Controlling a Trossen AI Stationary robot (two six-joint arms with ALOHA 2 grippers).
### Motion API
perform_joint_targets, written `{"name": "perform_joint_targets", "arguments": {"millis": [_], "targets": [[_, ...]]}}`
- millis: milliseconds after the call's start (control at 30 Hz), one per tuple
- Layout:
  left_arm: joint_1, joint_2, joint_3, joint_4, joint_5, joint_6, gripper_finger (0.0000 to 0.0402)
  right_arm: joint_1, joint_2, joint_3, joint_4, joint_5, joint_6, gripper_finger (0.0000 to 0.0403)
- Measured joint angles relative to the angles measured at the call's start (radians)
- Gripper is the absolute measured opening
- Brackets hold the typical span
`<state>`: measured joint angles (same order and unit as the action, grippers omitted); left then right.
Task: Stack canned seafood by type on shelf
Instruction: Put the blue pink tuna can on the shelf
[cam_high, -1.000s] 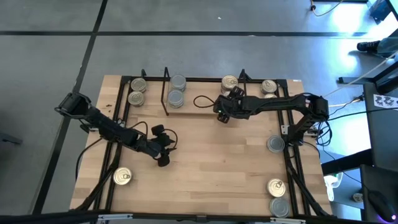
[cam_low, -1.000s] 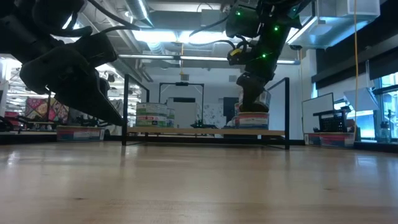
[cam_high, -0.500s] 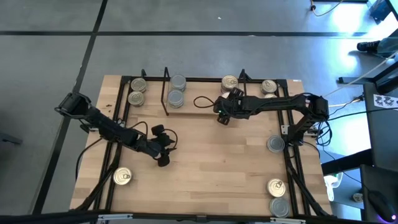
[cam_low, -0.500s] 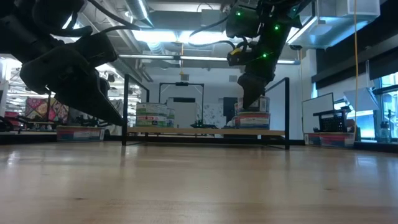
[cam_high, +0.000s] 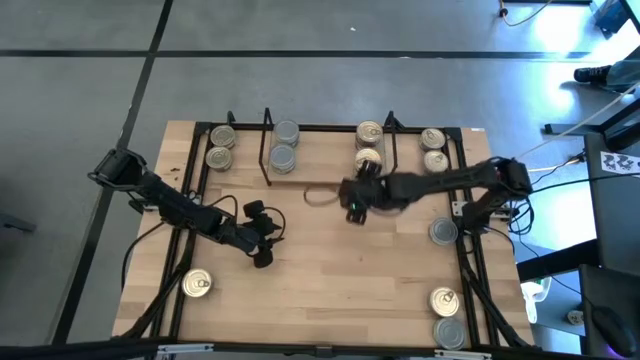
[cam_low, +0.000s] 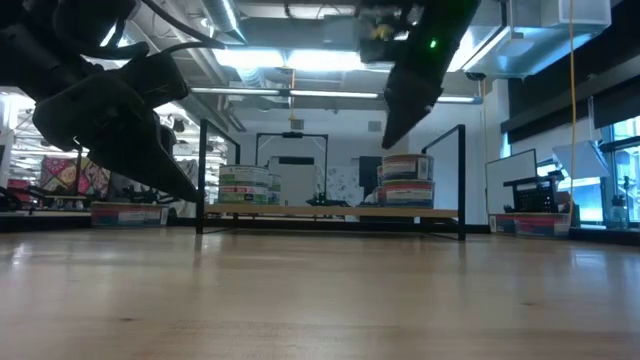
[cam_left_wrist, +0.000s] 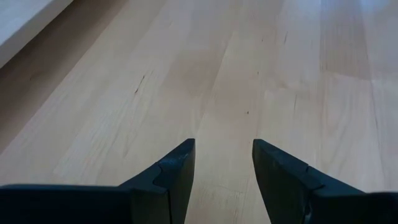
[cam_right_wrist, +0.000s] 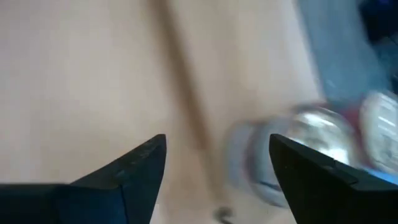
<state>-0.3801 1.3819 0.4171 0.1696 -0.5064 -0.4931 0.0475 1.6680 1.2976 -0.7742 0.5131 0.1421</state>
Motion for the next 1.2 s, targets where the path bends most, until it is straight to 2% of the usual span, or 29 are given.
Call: {"name": "perform_joint_targets", "arguments": {"millis": [200,333,567,667,733,833,967,1067,1200], "targets": [[0.0,0.0,0.0,0.033,0.0,0.036,0.0159,0.178,0.0,-0.125,0.283,-0.046,0.016,0.0282],[0.001,0.0,0.0,0.096,0.0,0.119,0.0159,0.282,0.0,-0.237,0.523,-0.067,0.035,0.0282],[0.029,0.0,0.0,0.294,0.0,0.29,0.0159,0.415,0.01,-0.426,0.998,-0.061,0.122,0.0282],[0.036,0.0,0.014,0.337,0.02,0.4,0.0159,0.455,0.034,-0.469,1.117,-0.051,0.145,0.0282],[0.035,0.0,0.04,0.327,0.025,0.455,0.0163,0.475,0.056,-0.477,1.129,-0.024,0.166,0.0282],[0.035,0.0,0.116,0.209,0.027,0.492,0.0188,0.493,0.096,-0.477,1.128,0.02,0.185,0.0282],[0.026,0.0,0.273,-0.129,0.052,0.481,0.0236,0.497,0.146,-0.477,1.135,0.047,0.205,0.0282],[-0.011,0.0,0.391,-0.39,0.083,0.413,0.026,0.496,0.178,-0.477,1.149,0.049,0.213,0.0282],[-0.084,0.0,0.498,-0.655,0.106,0.278,0.0269,0.495,0.206,-0.477,1.171,0.069,0.209,0.0282]]}}
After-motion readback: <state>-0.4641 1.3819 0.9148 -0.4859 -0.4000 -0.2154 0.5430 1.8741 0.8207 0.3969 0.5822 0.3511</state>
